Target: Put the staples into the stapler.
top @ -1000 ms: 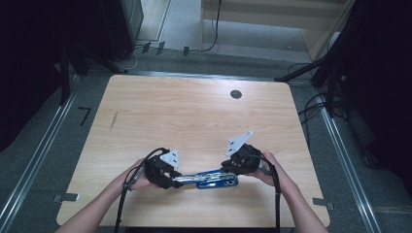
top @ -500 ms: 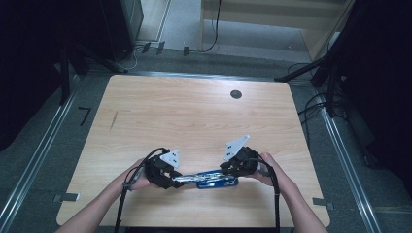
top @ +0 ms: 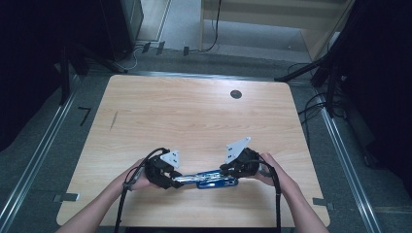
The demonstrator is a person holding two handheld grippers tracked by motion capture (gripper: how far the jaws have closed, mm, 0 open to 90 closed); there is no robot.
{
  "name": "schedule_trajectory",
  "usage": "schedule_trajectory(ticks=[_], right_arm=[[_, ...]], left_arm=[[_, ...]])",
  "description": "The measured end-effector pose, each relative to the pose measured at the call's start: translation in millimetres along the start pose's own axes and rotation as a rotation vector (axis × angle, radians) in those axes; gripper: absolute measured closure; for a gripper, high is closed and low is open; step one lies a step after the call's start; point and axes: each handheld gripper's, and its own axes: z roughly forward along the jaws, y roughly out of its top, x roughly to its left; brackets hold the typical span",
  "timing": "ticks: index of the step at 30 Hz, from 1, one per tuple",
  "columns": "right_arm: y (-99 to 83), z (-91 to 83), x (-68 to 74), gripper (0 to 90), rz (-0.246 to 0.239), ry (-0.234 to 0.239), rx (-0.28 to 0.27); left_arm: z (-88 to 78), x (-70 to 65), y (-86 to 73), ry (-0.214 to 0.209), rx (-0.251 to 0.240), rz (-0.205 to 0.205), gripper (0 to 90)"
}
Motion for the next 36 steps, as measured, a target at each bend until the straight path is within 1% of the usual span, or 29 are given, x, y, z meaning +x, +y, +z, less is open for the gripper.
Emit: schedule_trajectory(ticks=[3,8,9,13,17,25,30,33,36], right_arm=[[-1.6,0.5,0.0,79.3,-0.006,0.001,0.001],[-1.2,0.9,0.2,79.3,-0.029,-0.001,0.003],[-0.9,1.0,0.2,79.3,-0.041,-0.005,0.007],[-1.0,-0.5,0.0,79.4,-0.038,-0.005,0.000],[-1.1,1.6,0.1,79.3,-0.056,-0.010,0.018],[-1.6,4.1,0.8,78.5,-0.064,-0.009,0.023],[-1.6,6.8,3.6,77.6,-0.082,-0.010,0.061],[-1.6,6.6,3.7,77.6,-0.100,-0.015,0.063],[-2.3,5.8,3.3,77.8,-0.091,-0.016,0.065]], left_arm=[[0.0,0.2,0.0,-0.001,0.002,0.001,65.1],[0.0,0.1,0.0,-0.001,0.001,0.000,65.1],[0.0,0.1,-0.1,-0.002,0.001,-0.001,65.2],[0.1,-0.2,-0.2,0.000,-0.001,-0.002,65.2],[0.3,-0.5,-0.3,0.000,-0.004,-0.004,65.2],[0.2,-0.3,0.2,-0.001,0.000,-0.002,65.1],[-0.1,-0.1,0.4,-0.003,0.006,-0.002,65.1],[-0.2,-0.1,0.4,-0.003,0.006,-0.003,65.1],[-0.1,0.0,0.4,-0.004,0.006,-0.003,65.2]])
